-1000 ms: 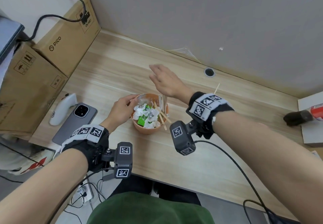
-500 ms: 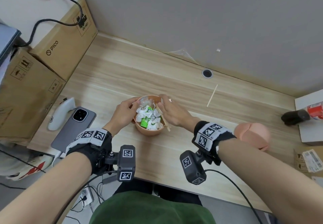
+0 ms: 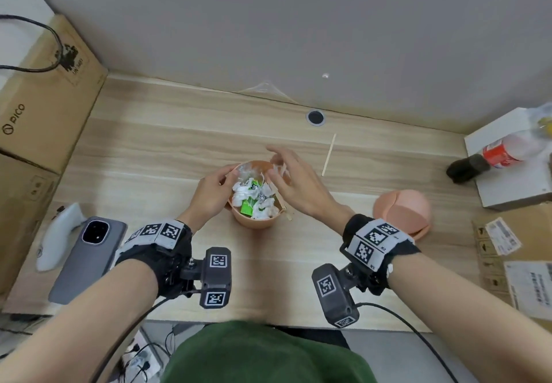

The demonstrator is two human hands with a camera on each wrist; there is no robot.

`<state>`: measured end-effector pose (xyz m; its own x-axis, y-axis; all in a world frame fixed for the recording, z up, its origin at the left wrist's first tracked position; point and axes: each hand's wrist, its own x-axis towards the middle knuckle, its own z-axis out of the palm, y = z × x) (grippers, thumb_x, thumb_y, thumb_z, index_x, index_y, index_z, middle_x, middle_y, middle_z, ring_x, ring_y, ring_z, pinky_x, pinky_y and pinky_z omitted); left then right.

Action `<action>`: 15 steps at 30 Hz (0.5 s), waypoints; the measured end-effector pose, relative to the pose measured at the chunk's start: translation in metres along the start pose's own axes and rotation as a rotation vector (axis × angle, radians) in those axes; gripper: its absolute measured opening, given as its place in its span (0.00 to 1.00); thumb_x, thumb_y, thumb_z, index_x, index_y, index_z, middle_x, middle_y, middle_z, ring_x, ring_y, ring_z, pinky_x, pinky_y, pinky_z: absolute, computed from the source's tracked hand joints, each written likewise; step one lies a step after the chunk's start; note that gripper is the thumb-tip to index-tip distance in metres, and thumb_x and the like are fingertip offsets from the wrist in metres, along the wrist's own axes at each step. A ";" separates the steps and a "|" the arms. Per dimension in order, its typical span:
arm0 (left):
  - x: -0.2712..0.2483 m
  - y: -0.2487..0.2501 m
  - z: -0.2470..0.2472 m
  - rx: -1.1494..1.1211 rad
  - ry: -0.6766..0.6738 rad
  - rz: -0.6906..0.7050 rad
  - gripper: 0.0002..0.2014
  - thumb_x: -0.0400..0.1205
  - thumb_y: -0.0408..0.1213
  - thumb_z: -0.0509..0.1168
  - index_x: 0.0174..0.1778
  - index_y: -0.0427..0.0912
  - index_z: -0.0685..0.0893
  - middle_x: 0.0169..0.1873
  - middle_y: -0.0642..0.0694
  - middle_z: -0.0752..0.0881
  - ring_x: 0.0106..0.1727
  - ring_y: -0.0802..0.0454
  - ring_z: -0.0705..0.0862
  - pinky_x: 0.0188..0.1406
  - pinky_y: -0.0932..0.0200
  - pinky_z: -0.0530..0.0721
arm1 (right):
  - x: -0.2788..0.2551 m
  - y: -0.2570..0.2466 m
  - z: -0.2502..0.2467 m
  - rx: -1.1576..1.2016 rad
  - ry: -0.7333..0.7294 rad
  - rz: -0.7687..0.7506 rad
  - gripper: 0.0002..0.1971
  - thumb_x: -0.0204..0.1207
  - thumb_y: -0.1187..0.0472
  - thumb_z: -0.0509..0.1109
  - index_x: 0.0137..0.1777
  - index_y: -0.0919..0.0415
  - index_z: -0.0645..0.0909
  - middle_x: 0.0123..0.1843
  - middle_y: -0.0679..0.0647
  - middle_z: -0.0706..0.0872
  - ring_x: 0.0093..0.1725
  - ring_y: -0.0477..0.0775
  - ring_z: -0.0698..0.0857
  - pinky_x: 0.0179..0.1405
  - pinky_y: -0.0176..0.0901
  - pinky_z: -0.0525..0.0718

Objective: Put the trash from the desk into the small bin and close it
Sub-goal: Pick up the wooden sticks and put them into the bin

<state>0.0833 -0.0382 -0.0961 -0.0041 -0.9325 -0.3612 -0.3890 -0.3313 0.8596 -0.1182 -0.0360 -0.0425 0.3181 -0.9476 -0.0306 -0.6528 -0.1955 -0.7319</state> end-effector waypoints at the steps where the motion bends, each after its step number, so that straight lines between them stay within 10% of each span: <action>1: 0.002 0.004 0.003 0.007 -0.013 0.005 0.14 0.88 0.47 0.59 0.64 0.57 0.86 0.42 0.51 0.90 0.36 0.54 0.87 0.31 0.55 0.88 | -0.001 0.003 -0.007 0.028 0.029 0.020 0.18 0.85 0.56 0.57 0.73 0.54 0.71 0.63 0.51 0.80 0.62 0.47 0.78 0.62 0.42 0.76; 8: 0.014 0.019 0.017 -0.010 -0.048 -0.006 0.14 0.88 0.44 0.59 0.65 0.52 0.86 0.40 0.48 0.89 0.30 0.56 0.86 0.22 0.64 0.84 | -0.010 0.016 -0.038 0.101 0.058 0.086 0.16 0.84 0.55 0.58 0.69 0.56 0.74 0.67 0.48 0.74 0.66 0.43 0.74 0.64 0.34 0.70; 12: 0.016 0.019 0.018 -0.001 -0.057 -0.009 0.14 0.88 0.45 0.59 0.65 0.53 0.86 0.42 0.46 0.89 0.33 0.51 0.87 0.23 0.62 0.85 | -0.018 0.026 -0.039 -0.059 -0.144 0.164 0.45 0.65 0.35 0.74 0.76 0.53 0.61 0.72 0.49 0.64 0.73 0.48 0.68 0.72 0.42 0.69; 15: 0.016 0.018 0.018 -0.005 -0.058 -0.009 0.14 0.88 0.45 0.59 0.65 0.54 0.86 0.44 0.46 0.90 0.36 0.49 0.87 0.24 0.61 0.86 | -0.026 0.033 -0.034 -0.290 -0.152 0.114 0.48 0.55 0.31 0.78 0.68 0.57 0.64 0.64 0.51 0.69 0.63 0.52 0.74 0.62 0.47 0.76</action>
<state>0.0603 -0.0568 -0.0933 -0.0541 -0.9197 -0.3890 -0.3844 -0.3403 0.8582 -0.1713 -0.0265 -0.0427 0.3161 -0.9234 -0.2179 -0.8513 -0.1747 -0.4948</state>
